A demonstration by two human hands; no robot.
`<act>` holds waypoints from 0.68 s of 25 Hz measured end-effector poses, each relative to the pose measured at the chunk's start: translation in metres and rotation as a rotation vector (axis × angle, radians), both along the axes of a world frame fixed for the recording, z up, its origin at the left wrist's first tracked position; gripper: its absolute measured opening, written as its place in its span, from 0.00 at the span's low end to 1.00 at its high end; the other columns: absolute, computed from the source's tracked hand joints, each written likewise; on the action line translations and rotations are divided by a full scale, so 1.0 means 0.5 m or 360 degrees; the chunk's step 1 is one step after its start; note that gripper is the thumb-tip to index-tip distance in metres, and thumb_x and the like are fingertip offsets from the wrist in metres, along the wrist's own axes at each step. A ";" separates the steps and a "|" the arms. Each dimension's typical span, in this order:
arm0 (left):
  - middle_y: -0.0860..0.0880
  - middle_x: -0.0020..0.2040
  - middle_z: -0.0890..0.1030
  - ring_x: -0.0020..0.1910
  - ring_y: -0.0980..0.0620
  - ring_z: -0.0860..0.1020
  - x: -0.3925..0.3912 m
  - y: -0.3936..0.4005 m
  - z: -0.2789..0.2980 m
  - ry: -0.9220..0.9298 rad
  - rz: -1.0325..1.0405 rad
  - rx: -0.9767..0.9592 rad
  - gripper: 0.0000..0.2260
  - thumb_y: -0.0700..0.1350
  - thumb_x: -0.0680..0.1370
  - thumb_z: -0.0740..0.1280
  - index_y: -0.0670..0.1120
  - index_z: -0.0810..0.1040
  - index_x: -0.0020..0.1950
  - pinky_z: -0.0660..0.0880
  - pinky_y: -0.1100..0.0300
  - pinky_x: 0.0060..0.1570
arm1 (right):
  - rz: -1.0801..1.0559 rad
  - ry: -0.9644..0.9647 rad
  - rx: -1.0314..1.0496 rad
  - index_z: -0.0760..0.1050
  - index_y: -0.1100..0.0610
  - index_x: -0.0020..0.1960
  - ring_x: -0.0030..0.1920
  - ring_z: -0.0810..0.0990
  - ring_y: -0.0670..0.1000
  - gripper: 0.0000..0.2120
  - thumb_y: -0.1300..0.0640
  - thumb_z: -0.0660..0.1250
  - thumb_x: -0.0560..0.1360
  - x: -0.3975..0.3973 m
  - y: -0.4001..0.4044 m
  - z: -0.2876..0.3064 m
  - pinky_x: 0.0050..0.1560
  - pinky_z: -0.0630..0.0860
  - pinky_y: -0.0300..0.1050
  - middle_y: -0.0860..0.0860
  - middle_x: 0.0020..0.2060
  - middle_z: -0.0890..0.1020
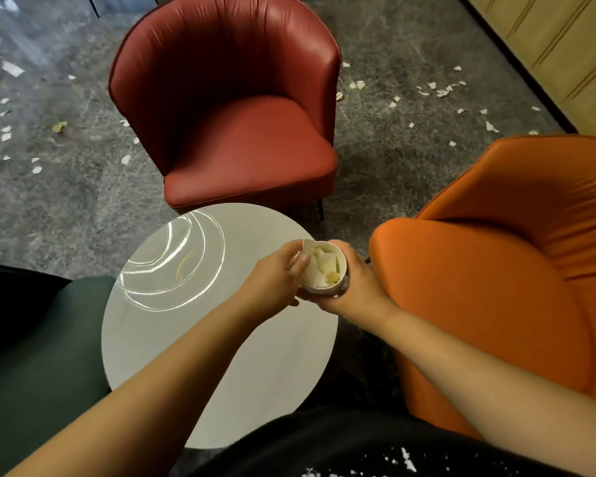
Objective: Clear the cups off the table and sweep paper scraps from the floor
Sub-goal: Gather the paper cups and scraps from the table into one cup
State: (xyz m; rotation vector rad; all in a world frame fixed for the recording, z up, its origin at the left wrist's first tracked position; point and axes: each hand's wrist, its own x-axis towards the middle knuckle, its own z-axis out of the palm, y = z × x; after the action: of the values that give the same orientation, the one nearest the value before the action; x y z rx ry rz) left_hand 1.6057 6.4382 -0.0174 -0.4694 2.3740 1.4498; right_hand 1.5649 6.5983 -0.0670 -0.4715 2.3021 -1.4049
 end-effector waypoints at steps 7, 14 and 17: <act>0.48 0.53 0.80 0.40 0.50 0.82 -0.090 0.037 -0.008 0.0031 -0.0004 0.0010 0.15 0.51 0.83 0.57 0.52 0.72 0.68 0.81 0.60 0.37 | -0.0107 -0.0032 -0.0103 0.67 0.52 0.66 0.60 0.75 0.50 0.39 0.58 0.81 0.60 -0.062 0.035 0.004 0.57 0.76 0.54 0.50 0.59 0.75; 0.48 0.48 0.82 0.36 0.50 0.83 -0.286 0.178 -0.004 0.0069 -0.0053 0.0069 0.15 0.51 0.83 0.58 0.51 0.74 0.67 0.81 0.56 0.37 | -0.0121 0.0002 -0.0016 0.65 0.47 0.65 0.58 0.75 0.46 0.40 0.60 0.81 0.59 -0.249 0.191 0.016 0.55 0.76 0.43 0.47 0.58 0.76; 0.50 0.45 0.82 0.35 0.51 0.83 -0.360 0.246 0.006 0.0125 -0.0101 0.0078 0.14 0.50 0.83 0.58 0.51 0.74 0.66 0.81 0.56 0.38 | -0.0172 0.0056 0.0009 0.66 0.48 0.66 0.57 0.76 0.44 0.39 0.59 0.81 0.60 -0.320 0.259 0.027 0.52 0.76 0.38 0.46 0.57 0.76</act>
State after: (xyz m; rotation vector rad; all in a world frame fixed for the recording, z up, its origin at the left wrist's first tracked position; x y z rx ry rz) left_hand 1.4257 6.5610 -0.0145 -0.3274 2.3840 1.5203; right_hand 1.4047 6.7276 -0.0536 -0.3775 2.3912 -1.4503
